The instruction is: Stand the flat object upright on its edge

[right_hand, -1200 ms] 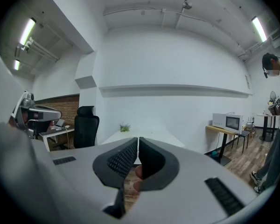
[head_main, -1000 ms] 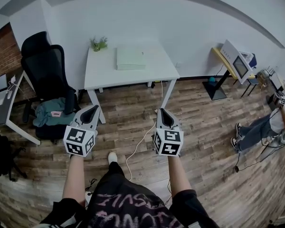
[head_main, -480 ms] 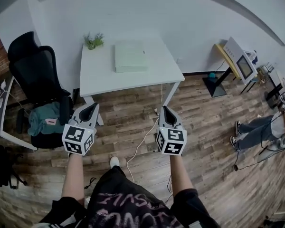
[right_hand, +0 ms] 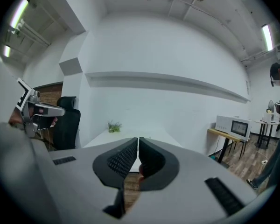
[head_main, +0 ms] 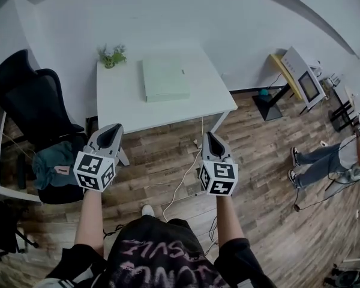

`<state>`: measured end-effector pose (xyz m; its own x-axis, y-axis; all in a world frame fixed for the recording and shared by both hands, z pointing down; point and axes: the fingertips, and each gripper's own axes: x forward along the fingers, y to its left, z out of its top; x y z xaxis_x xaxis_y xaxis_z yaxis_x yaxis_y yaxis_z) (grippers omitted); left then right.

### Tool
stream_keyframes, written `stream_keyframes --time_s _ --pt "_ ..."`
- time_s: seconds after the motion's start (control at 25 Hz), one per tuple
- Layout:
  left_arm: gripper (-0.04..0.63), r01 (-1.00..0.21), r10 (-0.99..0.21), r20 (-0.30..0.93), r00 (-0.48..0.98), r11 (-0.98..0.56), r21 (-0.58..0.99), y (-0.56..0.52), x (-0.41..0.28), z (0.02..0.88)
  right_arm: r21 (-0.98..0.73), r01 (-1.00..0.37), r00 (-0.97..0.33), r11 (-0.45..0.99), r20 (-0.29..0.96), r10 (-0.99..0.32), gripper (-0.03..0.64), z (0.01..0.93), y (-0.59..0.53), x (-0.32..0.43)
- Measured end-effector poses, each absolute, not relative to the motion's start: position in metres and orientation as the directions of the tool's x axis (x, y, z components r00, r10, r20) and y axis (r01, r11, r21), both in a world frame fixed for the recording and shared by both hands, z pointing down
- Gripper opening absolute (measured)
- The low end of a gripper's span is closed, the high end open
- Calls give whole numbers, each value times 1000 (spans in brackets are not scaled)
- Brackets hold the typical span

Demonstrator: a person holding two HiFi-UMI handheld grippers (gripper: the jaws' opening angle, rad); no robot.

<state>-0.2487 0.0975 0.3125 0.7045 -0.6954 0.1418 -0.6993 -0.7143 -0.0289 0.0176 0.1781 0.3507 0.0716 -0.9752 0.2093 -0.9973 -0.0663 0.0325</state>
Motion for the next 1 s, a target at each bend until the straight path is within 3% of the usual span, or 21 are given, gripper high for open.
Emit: stream_keyframes --time_s 0.4,1.0 --pt "15 -660 -654 143 743 -751 -10 52 -233 315 57 -992 124 -115 208 -970 28 345 143 33" --pt "15 -691 -682 172 710 -723 -15 -22 -156 329 42 -997 70 -62 210 -975 28 359 55 110"
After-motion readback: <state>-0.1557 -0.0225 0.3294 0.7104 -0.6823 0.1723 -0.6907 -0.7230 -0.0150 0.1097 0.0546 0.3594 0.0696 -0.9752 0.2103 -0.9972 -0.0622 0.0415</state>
